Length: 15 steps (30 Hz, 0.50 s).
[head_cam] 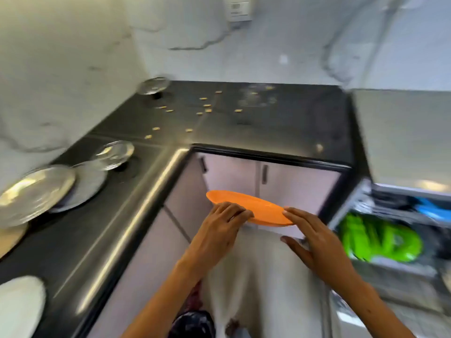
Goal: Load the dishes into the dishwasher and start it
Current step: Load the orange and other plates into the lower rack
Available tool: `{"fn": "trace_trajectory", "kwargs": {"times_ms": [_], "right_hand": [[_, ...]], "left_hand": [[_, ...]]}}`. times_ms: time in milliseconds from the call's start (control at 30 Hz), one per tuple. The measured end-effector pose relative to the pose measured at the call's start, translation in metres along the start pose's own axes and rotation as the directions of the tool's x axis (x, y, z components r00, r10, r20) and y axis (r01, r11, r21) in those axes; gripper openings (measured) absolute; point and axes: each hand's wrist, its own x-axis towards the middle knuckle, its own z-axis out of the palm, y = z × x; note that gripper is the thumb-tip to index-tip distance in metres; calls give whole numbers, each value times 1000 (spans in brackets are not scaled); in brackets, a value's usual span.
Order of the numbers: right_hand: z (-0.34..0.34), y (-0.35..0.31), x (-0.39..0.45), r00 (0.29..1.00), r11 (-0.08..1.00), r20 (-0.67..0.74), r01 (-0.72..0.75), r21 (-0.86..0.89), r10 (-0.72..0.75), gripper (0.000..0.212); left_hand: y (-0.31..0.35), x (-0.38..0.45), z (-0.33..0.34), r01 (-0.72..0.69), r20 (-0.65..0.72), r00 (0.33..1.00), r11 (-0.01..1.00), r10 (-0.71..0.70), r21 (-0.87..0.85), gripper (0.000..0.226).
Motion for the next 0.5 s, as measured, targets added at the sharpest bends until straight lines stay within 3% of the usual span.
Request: {"fn": "trace_trajectory", "kwargs": {"times_ms": [133, 233, 333, 500], "right_hand": [[-62, 42, -91, 971, 969, -115, -223, -105, 211, 31], [-98, 62, -165, 884, 875, -280, -436, -211, 373, 27], [-124, 77, -233, 726, 711, -394, -669, -215, 564, 17], [-140, 101, -307, 359, 379, -549, -922, -82, 755, 4]], "left_hand": [[70, 60, 77, -196, 48, 977, 967, 206, -165, 19], [128, 90, 137, -303, 55, 942, 908, 332, -290, 18], [188, 114, 189, -377, 67, 901, 849, 429, -371, 21], [249, 141, 268, -338, 217, 851, 815, 478, -471, 26]]}}
